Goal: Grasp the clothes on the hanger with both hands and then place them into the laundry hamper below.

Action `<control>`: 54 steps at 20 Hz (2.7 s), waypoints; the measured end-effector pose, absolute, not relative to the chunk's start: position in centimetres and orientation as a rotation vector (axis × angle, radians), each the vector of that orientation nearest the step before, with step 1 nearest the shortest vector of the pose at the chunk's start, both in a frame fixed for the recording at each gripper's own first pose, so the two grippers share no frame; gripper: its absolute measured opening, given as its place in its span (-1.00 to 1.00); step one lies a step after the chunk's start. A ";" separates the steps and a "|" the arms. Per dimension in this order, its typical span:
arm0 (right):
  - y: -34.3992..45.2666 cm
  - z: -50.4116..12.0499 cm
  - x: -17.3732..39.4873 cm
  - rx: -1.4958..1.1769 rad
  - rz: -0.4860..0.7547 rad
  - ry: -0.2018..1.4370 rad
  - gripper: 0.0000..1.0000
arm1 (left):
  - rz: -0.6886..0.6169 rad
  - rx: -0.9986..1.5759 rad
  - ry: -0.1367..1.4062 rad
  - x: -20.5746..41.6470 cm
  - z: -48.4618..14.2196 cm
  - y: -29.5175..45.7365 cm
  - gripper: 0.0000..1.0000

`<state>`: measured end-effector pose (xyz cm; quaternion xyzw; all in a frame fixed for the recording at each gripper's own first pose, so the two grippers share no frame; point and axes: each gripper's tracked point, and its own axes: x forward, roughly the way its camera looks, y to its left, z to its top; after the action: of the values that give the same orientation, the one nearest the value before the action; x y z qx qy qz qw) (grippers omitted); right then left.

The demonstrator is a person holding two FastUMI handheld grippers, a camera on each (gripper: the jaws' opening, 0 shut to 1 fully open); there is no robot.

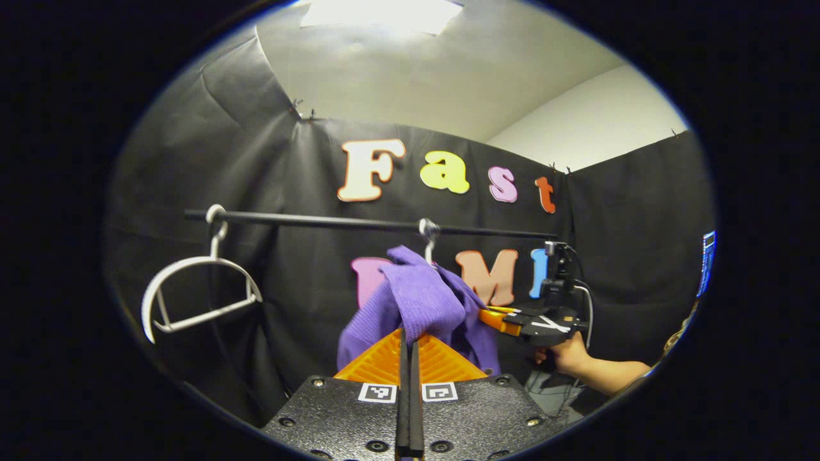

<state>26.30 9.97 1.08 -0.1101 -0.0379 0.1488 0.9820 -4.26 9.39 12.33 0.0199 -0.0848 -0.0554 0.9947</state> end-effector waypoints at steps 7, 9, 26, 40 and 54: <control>14.3 -1.1 26.2 -0.223 0.412 -0.066 -0.98 | -0.045 0.065 -0.176 -3.2 12.6 11.8 -1.00; 15.5 -2.7 26.0 -0.110 0.468 -0.011 -0.98 | -0.035 0.067 -0.172 -2.9 12.3 12.3 -1.00; 13.6 -2.7 30.6 -0.100 0.334 -0.126 -0.91 | 0.076 0.115 -0.202 -2.7 14.2 16.7 -1.00; 7.9 3.9 37.8 -0.075 0.142 -0.204 -0.90 | 0.204 0.159 -0.316 2.6 17.8 21.5 -1.00; 9.5 -2.2 42.9 0.032 0.218 -0.010 -0.89 | 0.249 0.023 -0.168 6.6 7.2 25.1 -1.00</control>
<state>42.92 9.52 -2.16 0.0160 -0.0049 0.1088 0.9939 6.64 25.14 7.18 0.0117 -0.0836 0.1242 0.9887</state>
